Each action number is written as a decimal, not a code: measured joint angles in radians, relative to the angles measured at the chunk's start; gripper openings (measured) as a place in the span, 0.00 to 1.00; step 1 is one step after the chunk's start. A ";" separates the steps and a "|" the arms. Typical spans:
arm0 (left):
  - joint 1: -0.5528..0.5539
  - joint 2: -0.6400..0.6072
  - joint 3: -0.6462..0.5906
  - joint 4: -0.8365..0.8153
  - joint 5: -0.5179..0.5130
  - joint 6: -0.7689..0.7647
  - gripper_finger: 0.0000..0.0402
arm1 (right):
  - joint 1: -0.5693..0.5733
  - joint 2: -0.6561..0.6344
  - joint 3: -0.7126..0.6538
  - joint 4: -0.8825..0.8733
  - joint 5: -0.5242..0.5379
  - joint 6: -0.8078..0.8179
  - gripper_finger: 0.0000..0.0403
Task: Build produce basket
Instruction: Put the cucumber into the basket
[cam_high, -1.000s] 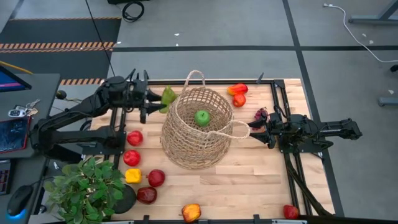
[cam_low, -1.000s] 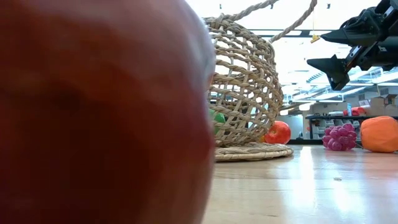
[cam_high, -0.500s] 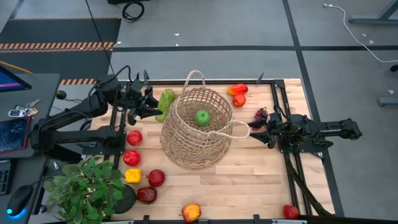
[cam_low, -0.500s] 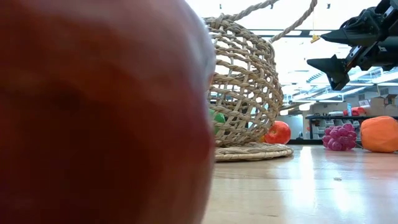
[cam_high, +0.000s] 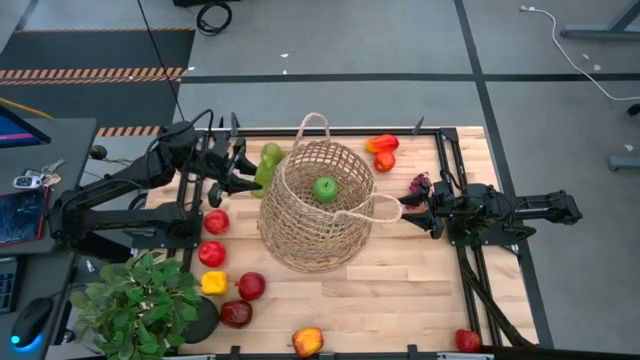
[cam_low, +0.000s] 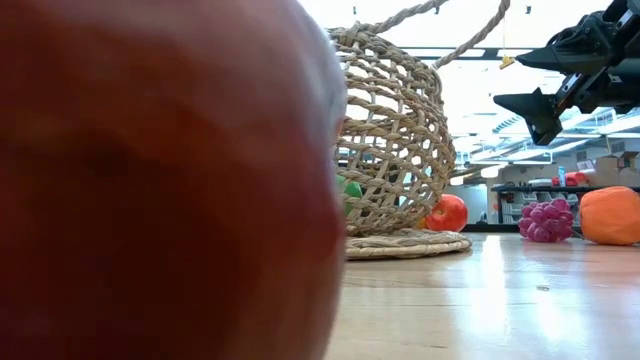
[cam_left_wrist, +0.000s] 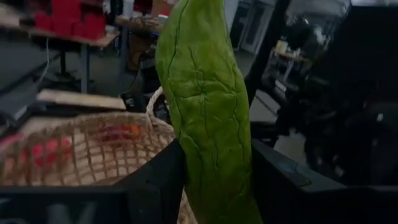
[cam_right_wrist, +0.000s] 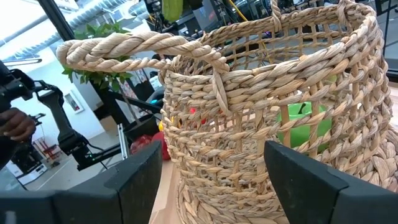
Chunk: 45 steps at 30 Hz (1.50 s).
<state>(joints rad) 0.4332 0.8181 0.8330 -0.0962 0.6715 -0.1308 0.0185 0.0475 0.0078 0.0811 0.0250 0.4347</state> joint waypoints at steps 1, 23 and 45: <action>-0.008 0.000 0.000 0.004 -0.004 0.037 0.40 | 0.000 0.000 0.000 0.000 0.000 0.000 0.71; -0.280 0.000 0.000 0.102 -0.772 1.285 0.40 | 0.000 0.000 0.000 0.000 0.000 0.000 0.71; -0.425 0.216 0.001 0.163 -1.116 2.028 0.40 | 0.000 0.000 0.000 0.000 0.000 0.000 0.71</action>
<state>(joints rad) 0.0078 1.0345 0.8337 0.0669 -0.4446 1.8971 0.0181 0.0475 0.0078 0.0810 0.0250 0.4347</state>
